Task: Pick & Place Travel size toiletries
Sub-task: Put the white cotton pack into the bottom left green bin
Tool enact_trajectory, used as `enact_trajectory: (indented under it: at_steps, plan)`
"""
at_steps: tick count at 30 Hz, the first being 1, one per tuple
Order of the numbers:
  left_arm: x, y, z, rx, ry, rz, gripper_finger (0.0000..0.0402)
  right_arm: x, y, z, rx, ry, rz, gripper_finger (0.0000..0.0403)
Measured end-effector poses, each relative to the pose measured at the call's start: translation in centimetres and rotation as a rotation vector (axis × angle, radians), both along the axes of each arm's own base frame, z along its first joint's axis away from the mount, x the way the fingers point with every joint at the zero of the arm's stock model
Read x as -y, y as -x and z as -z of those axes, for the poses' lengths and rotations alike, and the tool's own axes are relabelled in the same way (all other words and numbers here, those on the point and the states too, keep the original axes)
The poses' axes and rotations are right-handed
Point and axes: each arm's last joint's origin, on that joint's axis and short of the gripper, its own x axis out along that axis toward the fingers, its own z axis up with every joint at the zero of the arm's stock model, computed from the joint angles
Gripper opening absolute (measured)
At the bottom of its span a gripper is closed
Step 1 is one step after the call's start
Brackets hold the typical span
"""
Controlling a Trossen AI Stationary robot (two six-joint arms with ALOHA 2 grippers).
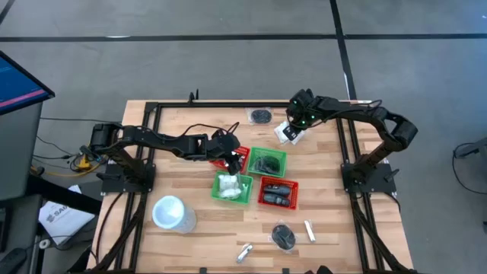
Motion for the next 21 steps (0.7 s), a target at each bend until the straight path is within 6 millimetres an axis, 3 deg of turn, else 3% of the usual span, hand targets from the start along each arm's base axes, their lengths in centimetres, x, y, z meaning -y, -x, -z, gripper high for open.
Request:
enact_trajectory:
  at_steps: [10,21]
  plan:
    - [0.0,0.0,0.0,0.006,-0.001,0.000,0.0171,-1.9,-0.5,-5.0,0.120,0.097,-0.065,0.0000]
    - [0.0,-0.1,-0.2,0.022,-0.002,0.000,0.0171,-6.3,-0.9,-9.6,0.272,0.188,-0.205,0.0000]
